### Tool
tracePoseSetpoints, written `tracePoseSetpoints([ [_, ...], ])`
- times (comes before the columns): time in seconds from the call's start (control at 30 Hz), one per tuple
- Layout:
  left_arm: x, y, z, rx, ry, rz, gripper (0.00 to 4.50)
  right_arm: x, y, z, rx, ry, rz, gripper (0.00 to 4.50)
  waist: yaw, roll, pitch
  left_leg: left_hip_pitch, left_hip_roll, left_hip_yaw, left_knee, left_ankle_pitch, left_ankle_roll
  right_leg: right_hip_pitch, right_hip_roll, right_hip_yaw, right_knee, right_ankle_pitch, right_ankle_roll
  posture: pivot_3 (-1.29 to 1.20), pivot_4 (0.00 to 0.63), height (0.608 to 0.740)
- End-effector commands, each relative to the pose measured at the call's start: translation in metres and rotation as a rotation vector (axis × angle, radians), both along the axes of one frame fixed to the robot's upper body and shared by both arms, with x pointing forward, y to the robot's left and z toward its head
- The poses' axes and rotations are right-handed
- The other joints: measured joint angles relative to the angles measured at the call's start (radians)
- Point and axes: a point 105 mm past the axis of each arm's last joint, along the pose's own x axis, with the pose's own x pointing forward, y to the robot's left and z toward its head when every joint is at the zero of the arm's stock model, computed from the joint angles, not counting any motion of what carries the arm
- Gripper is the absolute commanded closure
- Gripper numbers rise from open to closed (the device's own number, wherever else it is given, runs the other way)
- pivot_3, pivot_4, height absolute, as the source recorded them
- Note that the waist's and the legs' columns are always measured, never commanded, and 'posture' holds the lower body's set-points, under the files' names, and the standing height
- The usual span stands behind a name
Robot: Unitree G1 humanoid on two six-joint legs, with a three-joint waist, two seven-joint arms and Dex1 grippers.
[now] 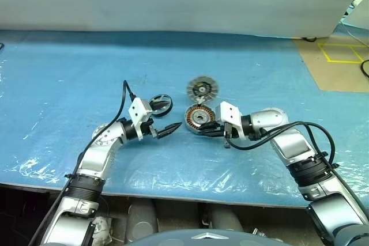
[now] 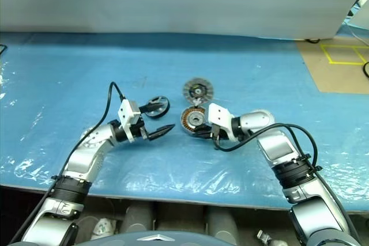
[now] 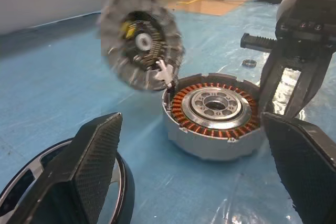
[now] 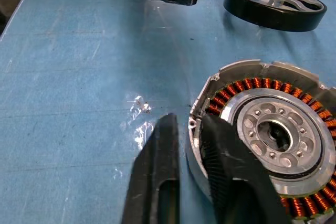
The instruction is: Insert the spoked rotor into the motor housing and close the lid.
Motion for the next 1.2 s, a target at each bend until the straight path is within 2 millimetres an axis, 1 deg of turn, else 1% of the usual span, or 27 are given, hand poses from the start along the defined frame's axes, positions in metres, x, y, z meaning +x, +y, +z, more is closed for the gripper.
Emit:
tracePoseSetpoints([
  [0.03, -0.005, -0.009, 0.004, -0.002, -0.014, -0.05, 0.0, 0.005, 0.001, 0.035, 0.153, -0.077, -0.064, 2.49, 0.0, 0.0, 0.0, 0.0, 0.0, 0.0, 0.0, 0.0, 0.0, 0.0, 0.0, 0.0, 0.0, 0.0, 0.0, 0.0, 0.15, 0.74],
  [0.07, -0.005, -0.012, 0.004, -0.004, -0.012, -0.061, 0.0, 0.004, 0.0, 0.044, 0.202, -0.076, -0.075, 2.21, 0.002, 0.0, 0.0, 0.0, 0.0, 0.0, 0.0, 0.0, 0.0, 0.0, 0.0, 0.0, 0.0, 0.0, 0.0, 0.0, 0.15, 0.74],
  [0.13, -0.002, -0.019, 0.005, -0.009, -0.008, -0.095, 0.0, 0.003, -0.007, 0.061, 0.27, -0.102, -0.118, 2.21, 0.004, 0.001, 0.0, 0.0, 0.0, 0.0, 0.0, 0.0, 0.0, 0.0, 0.0, 0.0, 0.0, 0.0, 0.0, 0.0, 0.15, 0.74],
  [0.27, 0.005, -0.034, 0.007, -0.017, -0.006, -0.174, 0.0, -0.002, -0.032, 0.071, 0.286, -0.133, -0.222, 2.21, 0.019, 0.0, 0.0, 0.0, 0.0, 0.0, 0.0, 0.0, 0.0, 0.0, 0.0, 0.0, -0.001, 0.0, 0.0, 0.0, 0.15, 0.74],
  [0.33, 0.007, -0.042, 0.009, -0.021, -0.01, -0.216, 0.0, -0.002, -0.046, 0.076, 0.298, -0.167, -0.299, 2.21, 0.024, 0.001, 0.0, 0.0, 0.0, 0.0, 0.0, 0.0, 0.0, 0.001, 0.0, 0.0, -0.001, 0.0, 0.001, 0.0, 0.15, 0.74],
  [0.4, 0.009, -0.052, 0.012, -0.033, -0.009, -0.264, 0.0, 0.001, -0.064, 0.077, 0.299, -0.202, -0.416, 2.21, 0.024, 0.001, 0.0, 0.0, -0.001, 0.0, 0.0, 0.0, 0.0, 0.0, 0.0, 0.0, -0.001, 0.0, 0.001, 0.0, 0.15, 0.74],
  [0.5, 0.01, -0.063, 0.009, -0.028, -0.002, -0.323, 0.0, 0.004, -0.093, 0.066, 0.217, -0.258, -0.592, 2.21, 0.03, 0.001, 0.0, 0.0, -0.001, 0.0, -0.001, 0.0, 0.0, 0.001, 0.0, 0.001, -0.001, 0.0, 0.001, 0.0, 0.15, 0.74],
  [0.6, 0.011, -0.068, 0.008, -0.033, 0.007, -0.36, 0.0, 0.003, -0.11, 0.057, 0.201, -0.26, -0.729, 2.21, 0.027, 0.001, 0.0, 0.001, -0.002, 0.0, -0.001, 0.0, 0.0, 0.001, 0.0, 0.001, -0.002, 0.0, 0.001, 0.0, 0.15, 0.74],
  [0.63, 0.011, -0.07, 0.008, -0.036, 0.009, -0.368, 0.0, 0.002, -0.114, 0.055, 0.196, -0.257, -0.752, 2.21, 0.026, 0.001, 0.0, 0.001, -0.002, 0.0, -0.001, 0.0, 0.0, 0.001, 0.0, 0.001, -0.002, 0.001, 0.002, 0.0, 0.15, 0.74],
  [0.73, 0.011, -0.069, 0.007, -0.028, 0.013, -0.388, 0.0, -0.003, -0.12, 0.037, 0.187, -0.185, -0.822, 2.21, 0.027, 0.001, 0.0, 0.001, -0.002, 0.0, -0.002, 0.0, 0.0, 0.001, 0.0, 0.001, -0.002, 0.001, 0.003, 0.0, 0.15, 0.74],
  [0.83, 0.013, -0.062, 0.009, -0.03, 0.017, -0.388, 0.0, -0.007, -0.126, 0.019, 0.189, -0.106, -0.879, 2.21, 0.028, 0.001, 0.0, 0.001, -0.003, 0.0, -0.002, 0.0, 0.0, 0.001, 0.0, 0.001, -0.002, 0.001, 0.003, 0.0, 0.15, 0.74],
  [0.93, 0.01, -0.055, 0.01, -0.035, 0.034, -0.399, 0.0, -0.008, -0.131, 0.004, 0.186, -0.043, -0.92, 2.21, 0.027, 0.002, 0.0, 0.001, -0.004, 0.0, -0.003, 0.0, 0.0, 0.001, -0.001, 0.001, -0.002, 0.0, 0.002, 0.0, 0.15, 0.74],
  [1.03, 0.005, -0.051, 0.01, -0.03, 0.034, -0.407, 0.0, -0.007, -0.143, -0.01, 0.118, -0.036, -0.957, 2.21, 0.028, 0.002, 0.0, 0.001, -0.004, 0.0, -0.003, 0.0, 0.0, 0.001, -0.001, 0.001, -0.002, 0.0, 0.002, 0.0, 0.15, 0.74],
  [1.2, 0.002, -0.042, 0.008, -0.023, 0.039, -0.377, 0.0, -0.005, -0.156, -0.025, 0.082, -0.008, -1.011, 2.21, 0.028, 0.002, 0.0, 0.001, -0.005, 0.0, -0.003, 0.0, 0.0, 0.001, -0.002, 0.001, -0.003, 0.0, 0.002, 0.0, 0.15, 0.74],
])
